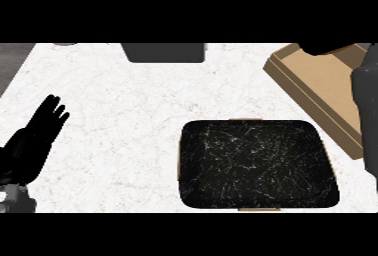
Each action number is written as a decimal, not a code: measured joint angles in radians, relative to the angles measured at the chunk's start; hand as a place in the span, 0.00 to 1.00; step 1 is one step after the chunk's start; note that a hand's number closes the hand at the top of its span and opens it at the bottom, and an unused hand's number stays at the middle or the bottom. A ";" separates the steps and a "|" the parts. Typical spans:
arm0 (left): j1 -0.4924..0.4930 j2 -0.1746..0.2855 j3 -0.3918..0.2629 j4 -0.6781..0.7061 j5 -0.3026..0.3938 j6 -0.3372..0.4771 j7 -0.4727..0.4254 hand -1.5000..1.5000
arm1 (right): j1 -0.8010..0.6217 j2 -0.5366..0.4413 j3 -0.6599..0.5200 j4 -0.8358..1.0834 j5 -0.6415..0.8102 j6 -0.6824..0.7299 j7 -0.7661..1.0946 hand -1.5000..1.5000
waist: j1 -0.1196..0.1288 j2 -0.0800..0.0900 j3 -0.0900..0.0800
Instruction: Pick the croissant from the tray and place it in the cardboard box
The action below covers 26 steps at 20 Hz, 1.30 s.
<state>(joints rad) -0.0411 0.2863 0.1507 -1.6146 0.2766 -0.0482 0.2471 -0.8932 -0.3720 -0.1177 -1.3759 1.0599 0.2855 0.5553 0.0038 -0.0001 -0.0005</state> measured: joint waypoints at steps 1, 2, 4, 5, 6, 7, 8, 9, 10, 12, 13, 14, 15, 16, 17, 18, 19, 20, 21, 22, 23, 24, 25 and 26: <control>0.001 0.004 0.006 0.002 0.001 -0.005 0.001 0.50 | 0.000 -0.014 -0.006 0.012 0.001 0.000 -0.009 1.00 | 0.000 0.000 0.000; 0.005 0.006 0.010 -0.005 0.005 -0.010 0.005 0.50 | -0.006 -0.036 -0.018 0.043 -0.001 -0.005 -0.035 1.00 | 0.002 0.001 0.000; 0.010 -0.003 0.006 -0.025 0.000 -0.002 0.018 0.50 | 0.012 -0.062 -0.030 0.076 -0.002 -0.022 -0.075 1.00 | 0.003 0.001 0.000; -0.004 -0.005 0.004 -0.012 -0.004 -0.003 0.015 0.50 | -0.003 -0.081 -0.041 0.121 -0.004 -0.031 -0.101 1.00 | 0.004 0.002 0.000; -0.005 -0.008 0.004 0.000 -0.005 -0.009 0.008 0.50 | -0.017 -0.097 -0.053 0.156 -0.007 -0.042 -0.125 1.00 | 0.005 0.002 0.001; -0.009 -0.007 0.005 -0.003 -0.006 -0.008 0.014 0.50 | -0.017 -0.105 -0.059 0.188 -0.006 -0.067 -0.151 1.00 | 0.006 0.002 0.000; 0.006 -0.012 0.002 -0.015 -0.009 -0.011 0.009 0.50 | -0.009 -0.101 -0.061 0.213 -0.002 -0.101 -0.167 1.00 | 0.007 0.002 0.000; 0.009 -0.009 0.005 -0.024 -0.007 -0.012 0.018 0.50 | -0.004 -0.104 -0.064 0.236 0.000 -0.124 -0.188 1.00 | 0.008 0.003 0.000; 0.004 -0.011 0.005 -0.024 -0.008 -0.012 0.020 0.50 | -0.005 -0.110 -0.069 0.274 0.001 -0.153 -0.216 1.00 | 0.009 0.003 0.001; -0.001 -0.015 0.009 -0.018 -0.008 -0.015 0.016 0.50 | -0.022 -0.120 -0.077 0.346 0.003 -0.188 -0.256 1.00 | 0.010 0.004 0.001; -0.006 -0.021 0.005 -0.016 -0.013 -0.014 0.012 0.50 | -0.031 -0.123 -0.083 0.391 0.005 -0.217 -0.279 1.00 | 0.012 0.005 0.001; 0.008 -0.020 0.007 -0.024 -0.012 -0.020 0.010 0.50 | -0.034 -0.129 -0.092 0.428 0.005 -0.242 -0.298 1.00 | 0.013 0.005 0.001; 0.014 -0.020 0.005 -0.037 -0.012 -0.022 0.012 0.50 | -0.044 -0.130 -0.099 0.477 0.007 -0.275 -0.319 1.00 | 0.018 0.006 0.001; 0.017 -0.024 0.005 -0.041 -0.013 -0.021 0.015 0.50 | -0.053 -0.131 -0.104 0.520 0.008 -0.296 -0.340 1.00 | 0.019 0.006 0.001; 0.019 -0.025 0.006 -0.040 -0.012 -0.024 0.014 0.50 | -0.048 -0.137 -0.114 0.551 -0.001 -0.314 -0.368 1.00 | 0.018 0.006 0.001; 0.025 -0.025 0.006 -0.039 -0.014 -0.031 0.007 0.50 | -0.053 -0.139 -0.120 0.589 -0.002 -0.331 -0.386 1.00 | 0.018 0.006 0.001; 0.023 -0.017 0.017 -0.037 -0.004 -0.040 0.010 0.50 | -0.053 -0.142 -0.128 0.627 -0.006 -0.348 -0.409 1.00 | 0.020 0.007 0.001; 0.011 -0.019 0.014 -0.030 -0.007 -0.036 0.014 0.50 | -0.049 -0.144 -0.137 0.662 -0.014 -0.359 -0.433 1.00 | 0.019 0.008 0.001; 0.018 -0.024 0.010 -0.034 -0.013 -0.036 0.005 0.50 | -0.047 -0.146 -0.142 0.693 -0.018 -0.356 -0.443 1.00 | 0.020 0.008 0.001; 0.015 -0.027 0.008 -0.030 -0.018 -0.035 0.001 0.50 | -0.047 -0.149 -0.151 0.726 -0.026 -0.348 -0.452 1.00 | 0.021 0.009 0.001; 0.017 -0.026 0.011 -0.035 -0.013 -0.038 0.002 0.50 | -0.050 -0.152 -0.158 0.760 -0.030 -0.336 -0.448 1.00 | 0.024 0.010 0.001; 0.006 -0.022 0.014 -0.031 -0.014 -0.036 0.010 0.50 | -0.052 -0.152 -0.165 0.790 -0.030 -0.339 -0.438 0.00 | 0.023 0.010 0.001; 0.004 -0.026 0.010 -0.033 -0.017 -0.033 0.012 0.50 | -0.052 -0.149 -0.175 0.821 -0.034 -0.347 -0.431 0.00 | 0.025 0.011 0.001; 0.004 -0.026 0.012 -0.028 -0.015 -0.035 0.010 0.50 | -0.044 -0.150 -0.183 0.844 -0.040 -0.347 -0.432 0.00 | 0.023 0.010 0.001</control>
<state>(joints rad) -0.0370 0.2599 0.1632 -1.6423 0.2611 -0.0835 0.2569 -0.9375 -0.5224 -0.3007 -0.5321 1.0197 -0.0611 0.1231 0.0271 0.0101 0.0009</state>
